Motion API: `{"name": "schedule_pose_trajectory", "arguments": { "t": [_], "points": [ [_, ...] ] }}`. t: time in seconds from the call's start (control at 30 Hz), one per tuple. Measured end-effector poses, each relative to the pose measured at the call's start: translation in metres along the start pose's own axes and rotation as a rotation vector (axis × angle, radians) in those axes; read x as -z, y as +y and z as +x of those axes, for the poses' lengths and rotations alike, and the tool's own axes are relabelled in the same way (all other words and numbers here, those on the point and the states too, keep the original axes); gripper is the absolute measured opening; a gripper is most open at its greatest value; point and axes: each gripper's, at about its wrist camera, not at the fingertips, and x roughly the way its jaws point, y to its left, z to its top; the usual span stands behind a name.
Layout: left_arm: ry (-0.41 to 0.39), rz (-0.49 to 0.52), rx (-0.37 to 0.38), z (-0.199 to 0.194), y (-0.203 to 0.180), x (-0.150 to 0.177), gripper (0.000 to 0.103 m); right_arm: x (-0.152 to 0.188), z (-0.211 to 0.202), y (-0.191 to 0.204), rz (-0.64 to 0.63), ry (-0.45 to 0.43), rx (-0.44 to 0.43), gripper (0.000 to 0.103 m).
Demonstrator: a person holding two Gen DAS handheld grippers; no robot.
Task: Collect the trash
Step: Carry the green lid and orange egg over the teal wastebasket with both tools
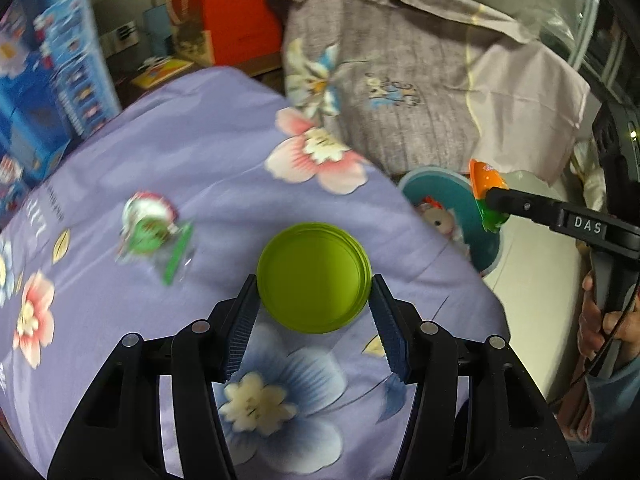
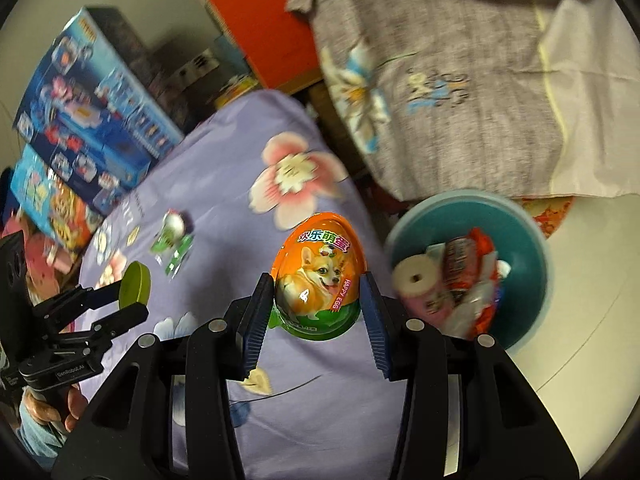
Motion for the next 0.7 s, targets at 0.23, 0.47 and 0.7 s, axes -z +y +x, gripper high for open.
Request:
{"name": "schedule_pose_trajectory", "arguments": {
  "t": [0.23, 0.47, 0.7],
  "points": [
    [0.03, 0.072, 0.033, 0.027, -0.049, -0.029, 0.057, -0.013, -0.025, -0.045, 0.036, -0.054, 0.027, 0.043],
    [0.051, 0.127, 0.079, 0.053, -0.097, -0.052, 0.057, -0.015, -0.045, -0.096, 0.101, -0.08, 0.07, 0.043],
    [0.089, 0.173, 0.118, 0.085, -0.135, -0.067, 0.057, -0.012, -0.047, -0.134, 0.161, -0.059, 0.097, 0.043]
  ]
}}
